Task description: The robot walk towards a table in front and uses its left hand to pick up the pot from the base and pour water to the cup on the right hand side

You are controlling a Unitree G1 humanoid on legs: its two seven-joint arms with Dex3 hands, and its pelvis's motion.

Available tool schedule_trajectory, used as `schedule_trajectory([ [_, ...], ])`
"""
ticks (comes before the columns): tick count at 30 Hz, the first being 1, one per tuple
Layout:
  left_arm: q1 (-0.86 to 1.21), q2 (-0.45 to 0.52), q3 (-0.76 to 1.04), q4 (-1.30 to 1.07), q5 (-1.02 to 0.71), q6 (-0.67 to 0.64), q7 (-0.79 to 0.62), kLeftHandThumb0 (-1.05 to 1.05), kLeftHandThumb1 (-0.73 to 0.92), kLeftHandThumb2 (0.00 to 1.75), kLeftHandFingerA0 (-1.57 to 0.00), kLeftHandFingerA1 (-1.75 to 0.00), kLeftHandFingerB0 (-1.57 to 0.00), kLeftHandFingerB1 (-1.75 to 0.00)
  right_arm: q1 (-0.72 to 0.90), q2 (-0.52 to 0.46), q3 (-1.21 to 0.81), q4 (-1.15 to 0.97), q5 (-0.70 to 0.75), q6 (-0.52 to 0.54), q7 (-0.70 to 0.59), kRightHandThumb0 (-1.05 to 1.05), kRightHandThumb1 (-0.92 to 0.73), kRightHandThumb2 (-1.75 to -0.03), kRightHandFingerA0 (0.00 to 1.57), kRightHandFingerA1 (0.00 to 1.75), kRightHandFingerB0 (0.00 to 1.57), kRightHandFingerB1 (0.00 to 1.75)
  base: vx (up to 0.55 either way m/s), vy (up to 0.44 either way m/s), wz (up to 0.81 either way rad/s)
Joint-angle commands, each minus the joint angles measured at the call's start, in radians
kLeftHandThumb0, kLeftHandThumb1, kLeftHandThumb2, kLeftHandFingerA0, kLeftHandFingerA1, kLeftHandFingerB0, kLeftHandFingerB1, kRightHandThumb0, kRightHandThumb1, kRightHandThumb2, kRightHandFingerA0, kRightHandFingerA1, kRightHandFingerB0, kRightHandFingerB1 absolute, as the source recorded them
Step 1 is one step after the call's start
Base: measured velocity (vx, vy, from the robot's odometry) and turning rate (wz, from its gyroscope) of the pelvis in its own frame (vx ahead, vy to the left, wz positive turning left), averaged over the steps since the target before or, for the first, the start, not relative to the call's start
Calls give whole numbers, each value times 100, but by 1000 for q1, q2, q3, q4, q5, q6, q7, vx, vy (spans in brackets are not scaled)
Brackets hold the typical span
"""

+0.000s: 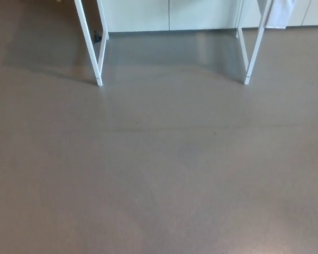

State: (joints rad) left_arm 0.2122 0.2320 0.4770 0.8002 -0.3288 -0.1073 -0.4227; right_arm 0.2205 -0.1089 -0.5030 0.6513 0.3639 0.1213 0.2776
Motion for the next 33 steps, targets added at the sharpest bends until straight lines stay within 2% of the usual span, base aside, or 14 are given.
schedule_trajectory([
  [1, -4, 22, 2, 22, -12, -2, -19, 5, 45, 88, -19, -51, -17, -48, 19, -4, 2, -16, 16, -15, 14, 1, -75, -62, 25, 35, 16, 30, 213, 113, -21],
  [10, 4, 30, -9, 9, -3, 12, -2, 4, 45, 87, -22, -52, -18, -49, 50, 10, 4, -51, 23, -2, 5, 3, -76, -63, 27, 35, 17, 30, 250, 195, -4],
  [13, 22, 32, -17, -10, 7, 19, 12, 6, 46, 89, -22, -52, -18, -48, 51, 2, 6, 0, 17, -34, 28, 3, -79, -63, 25, 35, 14, 30, 212, 85, 6],
  [20, 32, 56, -59, -10, 66, 74, 116, 6, 46, 89, -37, -58, -22, -50, 74, 7, 1, 19, 25, -44, 40, 1, -78, -63, 25, 35, 16, 30, 226, -56, 8],
  [27, 47, 72, -82, -46, 67, 131, 130, 4, 48, 90, -33, -56, -20, -49, 85, 9, -6, 61, 38, -73, 71, 1, -78, -63, 23, 34, 14, 29, 299, 44, -4],
  [28, 51, 74, -85, -48, 71, 134, 134, 4, 46, 89, -33, -56, -21, -50, 82, 6, -6, 76, 34, -77, 62, 0, -76, -62, 28, 35, 16, 30, 162, -21, -8],
  [32, 49, 80, -92, -38, 81, 133, 147, 4, 46, 88, -35, -57, -21, -49, 86, 9, 1, 69, 29, -72, 49, 1, -78, -63, 28, 35, 16, 29, 170, 92, -13],
  [33, 50, 80, -92, -39, 78, 134, 147, 5, 46, 89, -36, -57, -22, -50, 90, 10, 1, 61, 34, -68, 55, 0, -78, -63, 25, 35, 12, 29, 272, 183, -16],
])
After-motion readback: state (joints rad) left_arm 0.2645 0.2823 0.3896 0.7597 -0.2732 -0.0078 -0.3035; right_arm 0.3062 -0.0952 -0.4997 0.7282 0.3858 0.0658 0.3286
